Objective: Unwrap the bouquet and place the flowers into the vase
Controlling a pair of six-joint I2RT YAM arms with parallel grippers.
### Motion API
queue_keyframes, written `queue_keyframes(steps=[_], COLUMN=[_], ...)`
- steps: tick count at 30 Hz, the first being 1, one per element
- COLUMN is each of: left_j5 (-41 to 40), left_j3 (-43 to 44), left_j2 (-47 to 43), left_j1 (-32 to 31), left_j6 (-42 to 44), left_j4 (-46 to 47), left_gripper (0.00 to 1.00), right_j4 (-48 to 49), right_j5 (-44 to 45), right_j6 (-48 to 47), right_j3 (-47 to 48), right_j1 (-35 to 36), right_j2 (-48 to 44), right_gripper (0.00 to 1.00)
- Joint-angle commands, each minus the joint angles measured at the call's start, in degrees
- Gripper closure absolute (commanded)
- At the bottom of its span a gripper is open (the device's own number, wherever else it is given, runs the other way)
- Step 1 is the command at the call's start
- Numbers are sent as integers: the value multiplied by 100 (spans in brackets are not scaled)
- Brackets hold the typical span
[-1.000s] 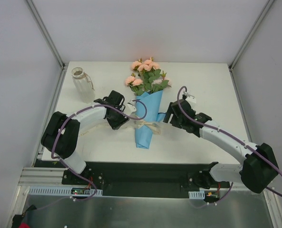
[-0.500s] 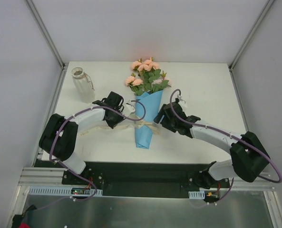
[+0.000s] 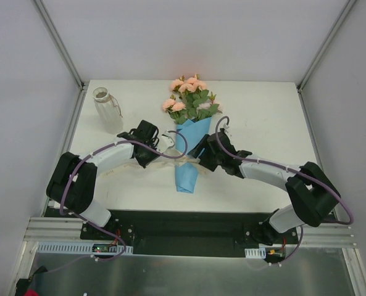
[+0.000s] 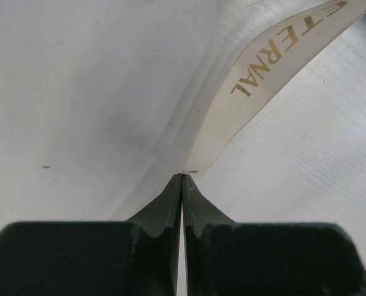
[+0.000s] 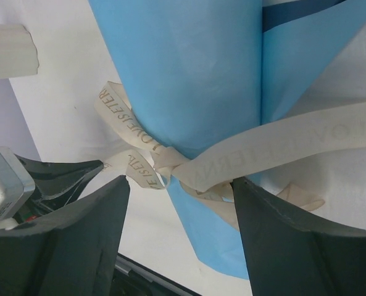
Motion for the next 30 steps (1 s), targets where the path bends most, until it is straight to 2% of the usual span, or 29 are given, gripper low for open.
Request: queue_keyframes(steps=[1,4,8,11,13,14,17,20,30], left_j5=[-20,-11,-55,-81,-81,-73,-81,-116,-283], left_j3=[-43,-70,-157,-202,-210,-219,-193,-149,229], left_j2=[-242,-304,-365,-418,-427,-444,-462,-497,-1077], left_j1=[-37,-46,-37,-37,-37,-46,-37,-37,252], left_j6=[-134,-142,-116,-98,-107,-116,-142,-230,-643], left_j4=[-43,-43,-34,1,19,28,19,19,-314], left_gripper=[100,100,100,100,100,100,100,100,100], right_j4=[416,443,443,425,425,416,346,188,-883], right_j5=[-166,-60,-7,10,28,45,150,343,1354], right_j6=[288,209,139,121,95,69,-37,-221,-1188], right_j3=[38,205,381,416,381,381,311,302,442], right_j1=[41,33,41,41,33,33,33,41,-37], right_j2=[140,263,430,492,466,440,291,27,-1300], right_gripper=[30,35,48,64,70,81,95,99,99])
